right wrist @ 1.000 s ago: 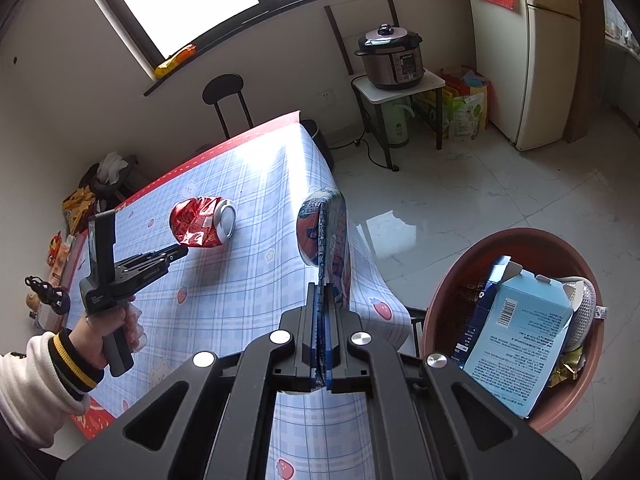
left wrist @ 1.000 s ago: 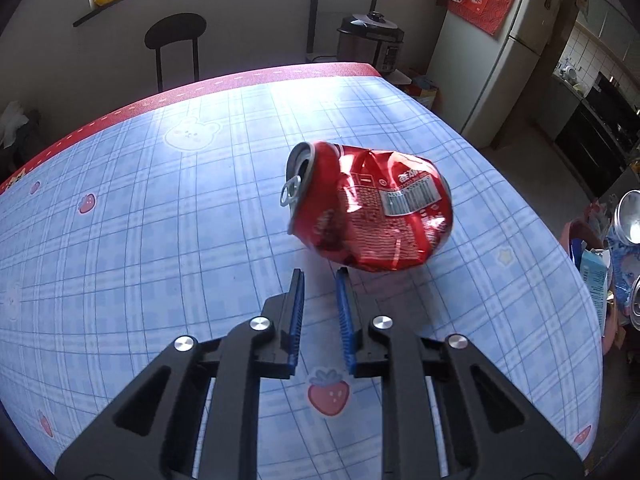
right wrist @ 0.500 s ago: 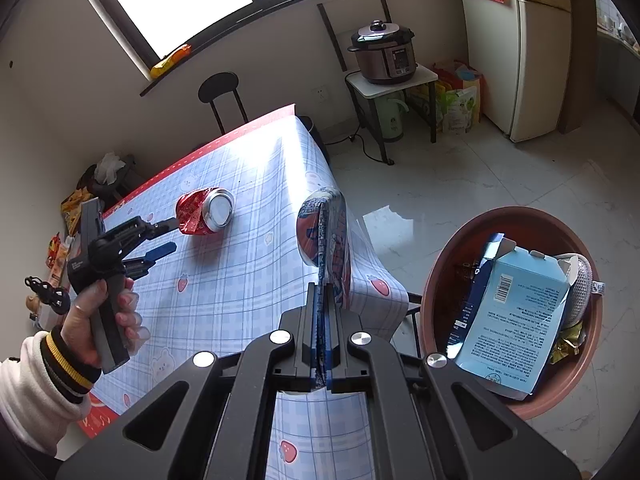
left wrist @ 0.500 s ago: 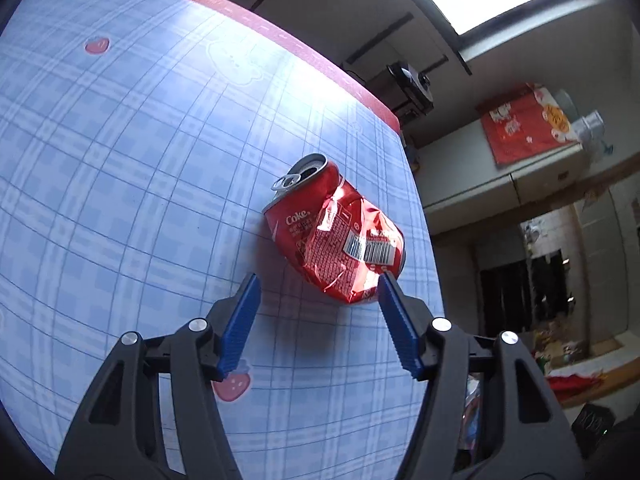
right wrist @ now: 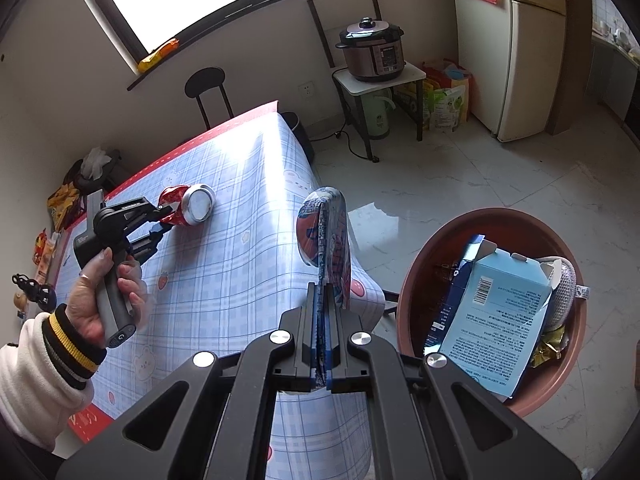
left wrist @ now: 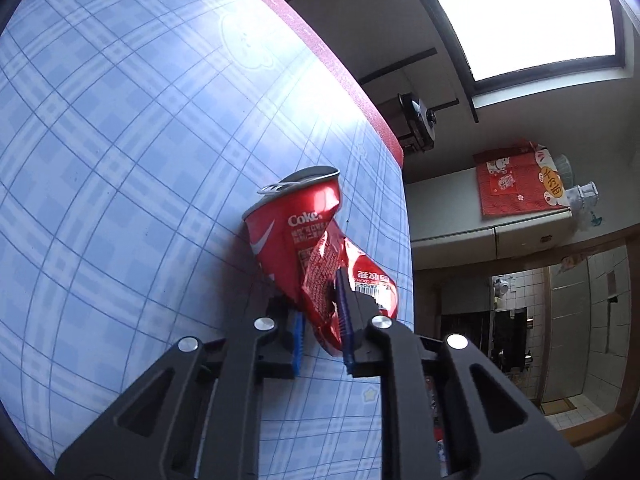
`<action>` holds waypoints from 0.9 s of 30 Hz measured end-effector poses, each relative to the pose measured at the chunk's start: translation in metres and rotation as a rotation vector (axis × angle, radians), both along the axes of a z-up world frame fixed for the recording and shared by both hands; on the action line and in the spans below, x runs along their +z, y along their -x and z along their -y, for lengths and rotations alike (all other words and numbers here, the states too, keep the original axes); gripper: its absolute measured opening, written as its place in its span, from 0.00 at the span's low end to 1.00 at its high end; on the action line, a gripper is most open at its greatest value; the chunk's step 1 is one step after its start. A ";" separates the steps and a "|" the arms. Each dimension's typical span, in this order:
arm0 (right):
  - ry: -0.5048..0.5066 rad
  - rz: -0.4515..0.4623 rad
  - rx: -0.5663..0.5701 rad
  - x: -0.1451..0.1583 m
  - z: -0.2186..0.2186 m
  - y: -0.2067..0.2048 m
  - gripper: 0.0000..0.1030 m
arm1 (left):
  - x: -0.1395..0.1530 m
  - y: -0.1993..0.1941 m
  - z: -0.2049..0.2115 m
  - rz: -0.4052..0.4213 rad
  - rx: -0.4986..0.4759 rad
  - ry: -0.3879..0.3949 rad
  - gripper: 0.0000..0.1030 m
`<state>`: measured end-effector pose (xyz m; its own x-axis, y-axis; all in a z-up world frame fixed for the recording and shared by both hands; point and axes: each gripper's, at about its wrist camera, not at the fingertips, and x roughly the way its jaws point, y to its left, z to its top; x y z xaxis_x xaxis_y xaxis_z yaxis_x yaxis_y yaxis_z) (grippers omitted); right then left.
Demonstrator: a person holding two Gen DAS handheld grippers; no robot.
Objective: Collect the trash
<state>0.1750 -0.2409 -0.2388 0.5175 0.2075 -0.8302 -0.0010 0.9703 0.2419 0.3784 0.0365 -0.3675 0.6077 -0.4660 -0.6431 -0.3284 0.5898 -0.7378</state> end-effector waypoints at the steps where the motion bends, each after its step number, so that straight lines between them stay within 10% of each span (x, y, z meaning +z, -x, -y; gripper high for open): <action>1: 0.001 -0.001 -0.006 0.000 0.002 0.000 0.03 | 0.005 -0.001 0.001 0.003 -0.013 -0.024 0.14; 15: -0.007 0.066 -0.013 0.031 -0.009 0.007 0.03 | 0.105 0.068 -0.003 0.158 -0.206 -0.394 0.07; 27: 0.025 0.248 -0.150 0.116 0.043 0.053 0.03 | 0.207 0.166 0.016 0.366 -0.275 -0.479 0.08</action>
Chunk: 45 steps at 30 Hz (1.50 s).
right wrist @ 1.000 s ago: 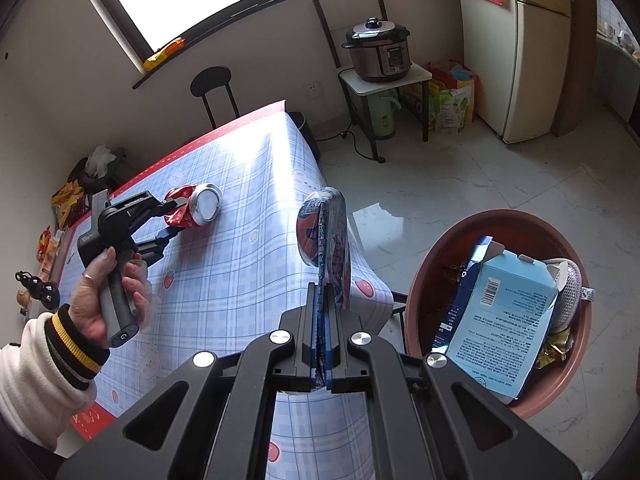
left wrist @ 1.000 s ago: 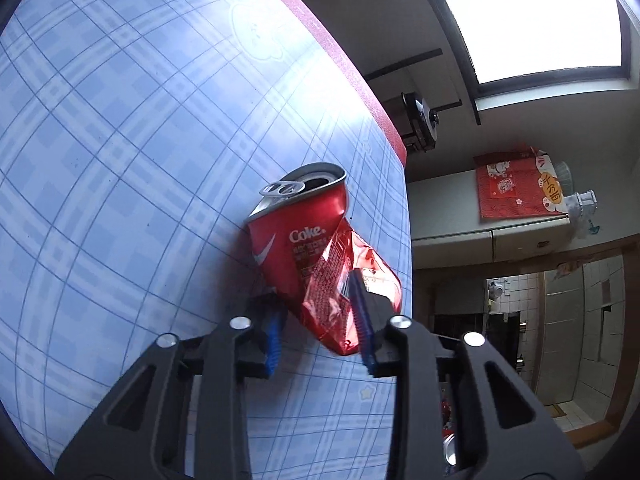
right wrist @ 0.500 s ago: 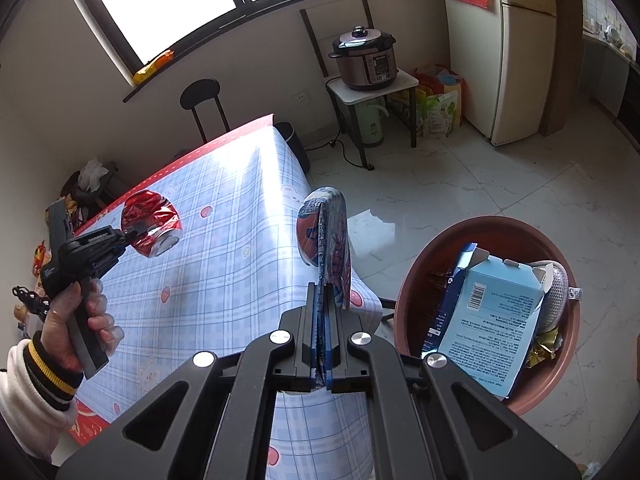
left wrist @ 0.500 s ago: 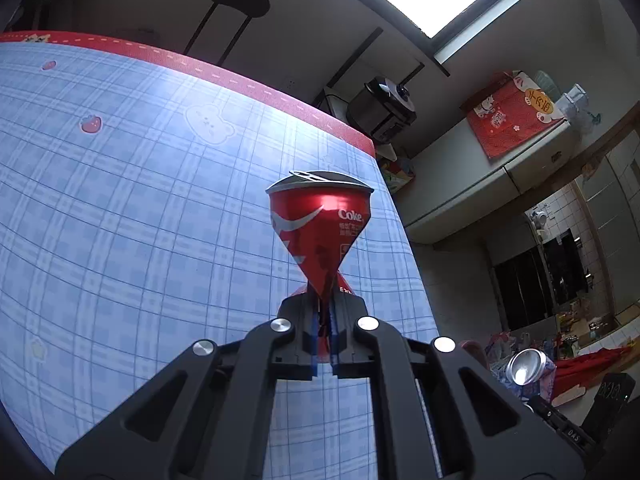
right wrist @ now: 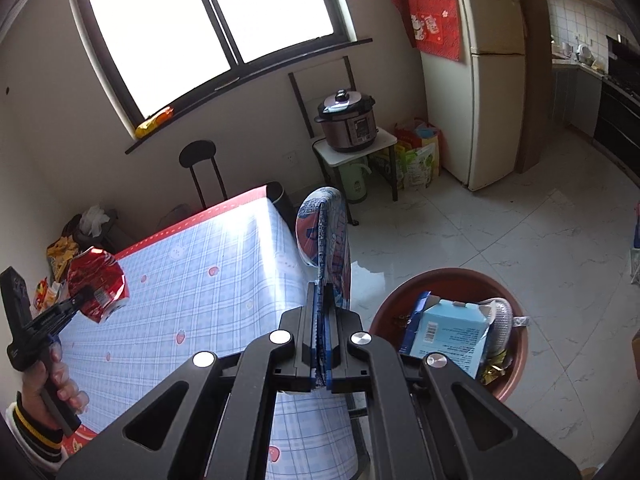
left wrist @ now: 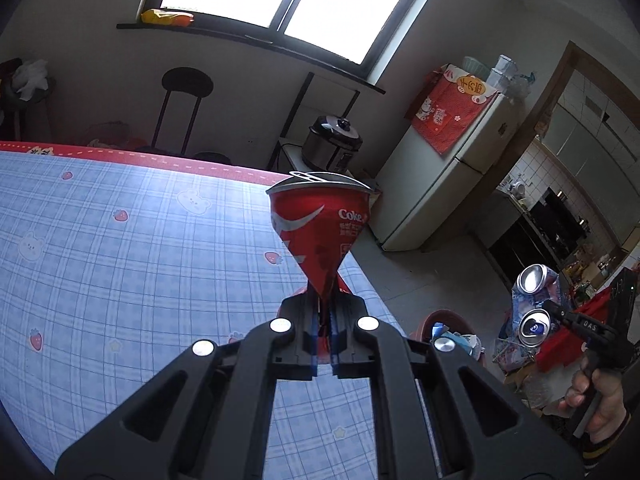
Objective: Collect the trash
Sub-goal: 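Open the right tool over the brown bin to drop the wrapper while the left tool carries the can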
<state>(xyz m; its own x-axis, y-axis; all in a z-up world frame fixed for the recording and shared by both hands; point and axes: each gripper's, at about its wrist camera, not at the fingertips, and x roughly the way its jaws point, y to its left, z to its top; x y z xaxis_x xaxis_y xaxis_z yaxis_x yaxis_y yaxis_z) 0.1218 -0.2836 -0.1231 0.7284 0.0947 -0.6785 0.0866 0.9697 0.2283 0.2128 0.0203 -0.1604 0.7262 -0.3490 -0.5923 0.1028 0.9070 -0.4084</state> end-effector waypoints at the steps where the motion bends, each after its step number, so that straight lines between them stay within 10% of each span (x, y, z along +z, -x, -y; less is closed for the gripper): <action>1: 0.005 0.013 -0.019 0.007 0.007 0.004 0.03 | 0.006 0.005 0.003 0.010 -0.011 0.004 0.08; 27: 0.046 0.013 -0.151 0.020 0.109 0.015 0.08 | 0.067 0.069 0.071 0.102 -0.047 -0.022 0.08; 45: 0.086 0.085 -0.198 0.052 0.112 0.046 0.94 | 0.082 0.063 0.123 0.121 -0.182 -0.040 0.08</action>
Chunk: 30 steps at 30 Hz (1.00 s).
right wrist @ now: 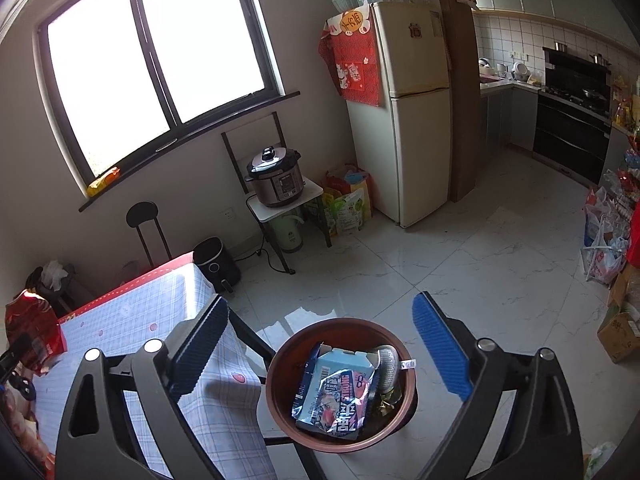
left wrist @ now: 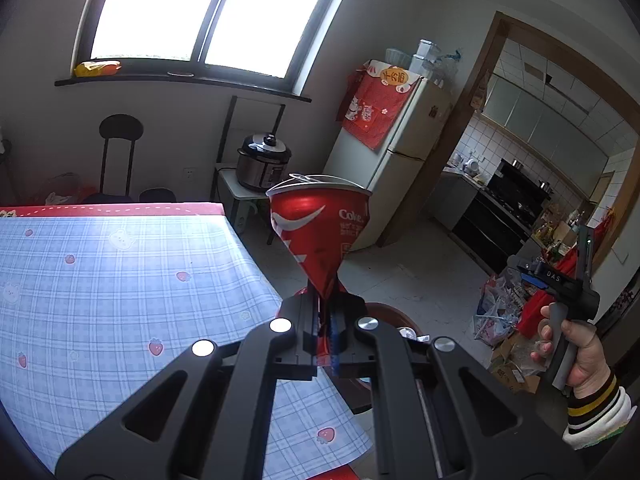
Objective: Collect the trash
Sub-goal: 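Open the right tool over the brown bin to drop the wrapper while the left tool carries the can, then open the left tool over the brown bin to drop the Coke can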
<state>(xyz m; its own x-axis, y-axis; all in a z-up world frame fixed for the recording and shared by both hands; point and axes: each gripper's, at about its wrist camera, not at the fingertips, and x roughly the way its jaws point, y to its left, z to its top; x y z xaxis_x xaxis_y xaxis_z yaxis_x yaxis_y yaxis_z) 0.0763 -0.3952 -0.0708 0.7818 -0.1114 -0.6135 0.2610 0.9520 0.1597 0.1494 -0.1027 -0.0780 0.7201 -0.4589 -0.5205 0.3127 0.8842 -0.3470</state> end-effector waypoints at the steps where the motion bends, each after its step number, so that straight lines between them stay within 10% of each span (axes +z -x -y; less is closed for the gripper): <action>1: 0.008 0.001 -0.006 0.002 0.002 0.004 0.94 | 0.000 -0.002 0.007 0.001 -0.017 -0.003 0.08; 23: 0.024 -0.050 -0.176 -0.015 0.099 0.070 0.95 | -0.033 -0.080 0.215 -0.045 -0.297 -0.146 0.09; 25: 0.018 -0.054 -0.185 -0.019 0.104 0.073 0.95 | -0.037 -0.087 0.231 -0.045 -0.311 -0.169 0.16; 27: 0.014 -0.063 -0.194 -0.023 0.108 0.075 0.95 | -0.038 -0.094 0.242 -0.044 -0.341 -0.159 0.58; 30: 0.008 -0.069 -0.203 -0.027 0.112 0.079 0.95 | -0.033 -0.094 0.250 -0.019 -0.354 -0.150 0.60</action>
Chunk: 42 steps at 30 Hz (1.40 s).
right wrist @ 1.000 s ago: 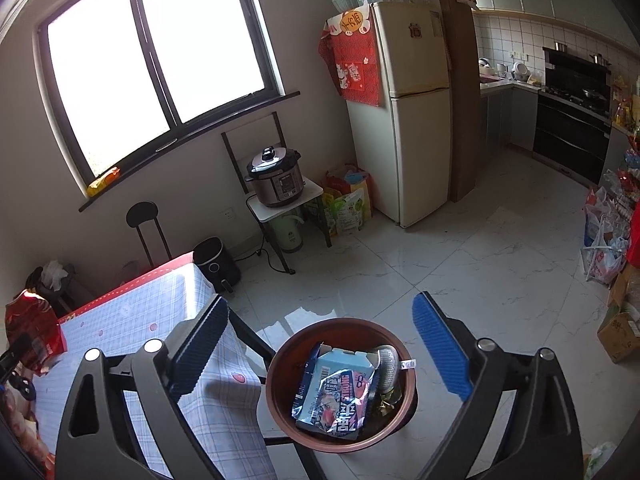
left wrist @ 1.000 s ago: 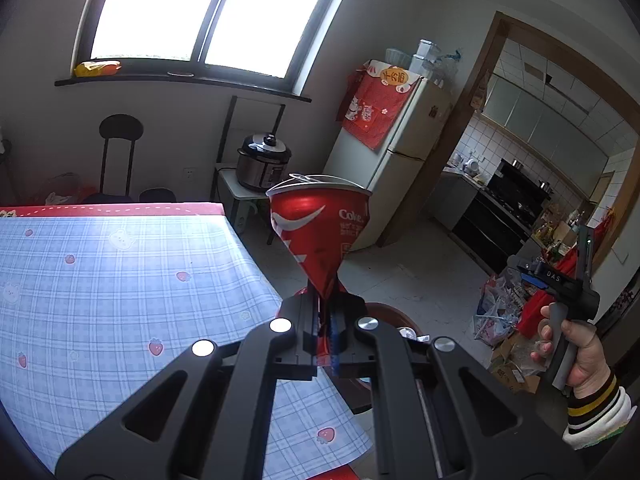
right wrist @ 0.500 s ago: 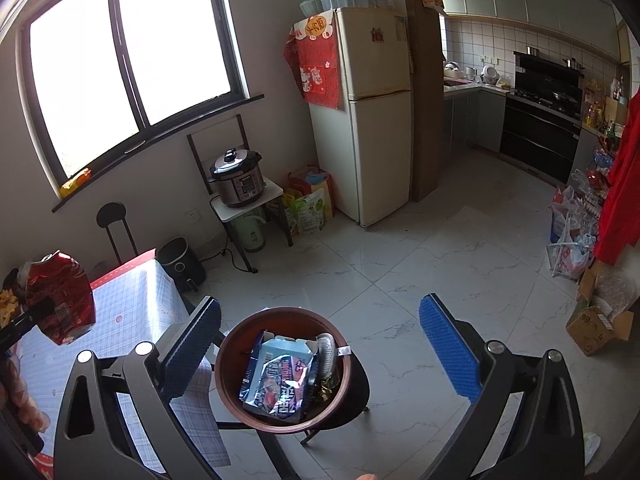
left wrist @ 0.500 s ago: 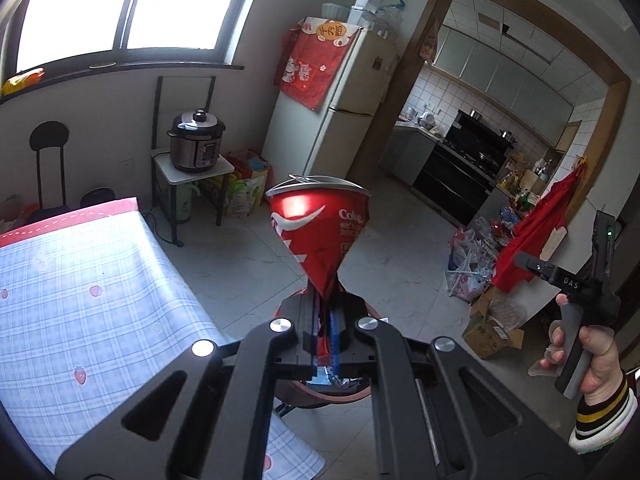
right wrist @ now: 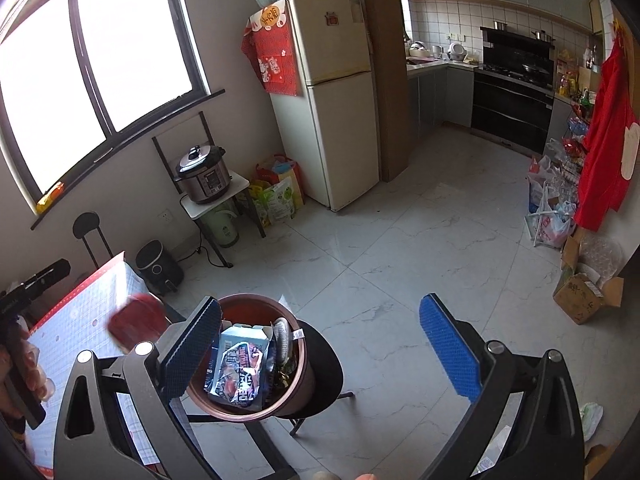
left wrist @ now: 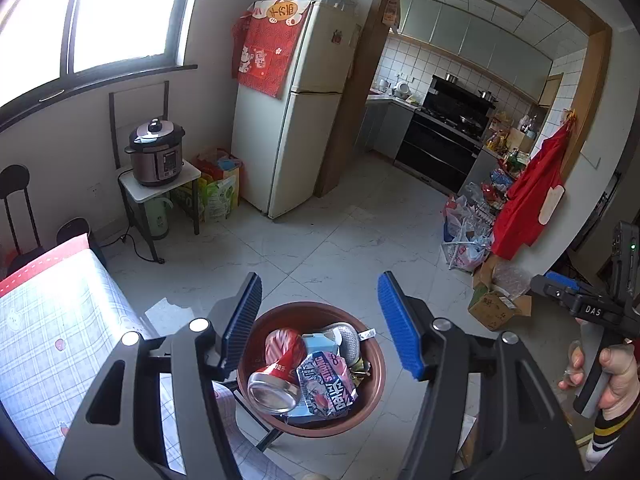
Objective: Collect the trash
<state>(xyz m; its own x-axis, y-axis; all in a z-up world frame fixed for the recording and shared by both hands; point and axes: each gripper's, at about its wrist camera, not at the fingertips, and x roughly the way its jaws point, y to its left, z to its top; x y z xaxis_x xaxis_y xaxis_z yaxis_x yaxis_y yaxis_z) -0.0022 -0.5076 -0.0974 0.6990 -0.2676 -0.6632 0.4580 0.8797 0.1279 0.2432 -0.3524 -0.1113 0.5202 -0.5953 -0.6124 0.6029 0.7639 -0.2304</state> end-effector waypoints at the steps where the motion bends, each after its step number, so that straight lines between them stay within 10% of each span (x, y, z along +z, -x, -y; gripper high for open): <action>1: -0.001 -0.001 -0.003 -0.001 0.001 0.001 0.95 | 0.002 0.001 0.001 0.003 -0.004 0.000 0.61; 12: 0.005 -0.001 0.037 0.004 -0.039 -0.007 0.95 | 0.022 0.029 -0.053 0.052 0.039 0.010 0.94; 42: 0.191 0.070 0.152 0.068 -0.260 -0.022 0.95 | 0.077 0.103 -0.299 0.225 0.362 -0.020 0.94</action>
<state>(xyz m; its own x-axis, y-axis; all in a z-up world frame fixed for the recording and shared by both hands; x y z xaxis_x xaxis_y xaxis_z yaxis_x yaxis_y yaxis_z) 0.0197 -0.2479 -0.0293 0.7830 -0.2717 -0.5595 0.3147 0.9490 -0.0203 0.1401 -0.0531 -0.0339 0.8155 -0.3389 -0.4692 0.3283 0.9385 -0.1072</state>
